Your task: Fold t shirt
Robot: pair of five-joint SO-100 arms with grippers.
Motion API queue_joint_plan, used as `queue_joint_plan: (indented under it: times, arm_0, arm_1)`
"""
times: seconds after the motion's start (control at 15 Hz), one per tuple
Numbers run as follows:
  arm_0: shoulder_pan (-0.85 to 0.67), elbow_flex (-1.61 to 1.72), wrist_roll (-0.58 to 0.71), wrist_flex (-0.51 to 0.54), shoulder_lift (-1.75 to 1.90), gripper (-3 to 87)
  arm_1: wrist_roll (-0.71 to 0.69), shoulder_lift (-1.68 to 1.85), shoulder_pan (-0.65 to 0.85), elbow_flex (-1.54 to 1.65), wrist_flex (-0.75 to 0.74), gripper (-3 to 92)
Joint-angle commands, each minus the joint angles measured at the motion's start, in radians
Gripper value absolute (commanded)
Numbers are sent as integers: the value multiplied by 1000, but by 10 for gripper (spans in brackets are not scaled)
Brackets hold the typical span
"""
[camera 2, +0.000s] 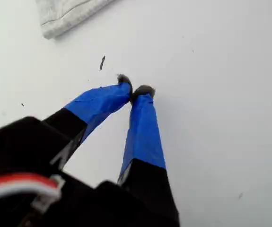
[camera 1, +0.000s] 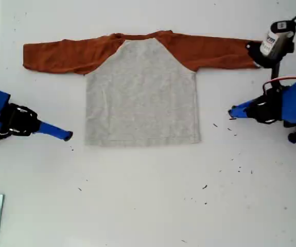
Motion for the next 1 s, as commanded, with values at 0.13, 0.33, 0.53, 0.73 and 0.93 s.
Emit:
queue_joint_plan:
  times: [0.13,0.33,0.53,0.73,0.93]
  arm_0:
    - [-17,11,0,2,9,93]
    - [-57,11,5,2,9,-3]
    - [-54,11,6,2,9,4]
    - [-69,11,28,2,9,-2]
    - [-78,11,38,2,9,-2]
  arm_1:
    - [716,17,66,55,14,39]
    - [603,17,-5,55,14,39]
    - [661,18,-44,11,0,37]
    - [589,-212,31,-287,32,37]
    - [267,-703,362,-908,264,37]
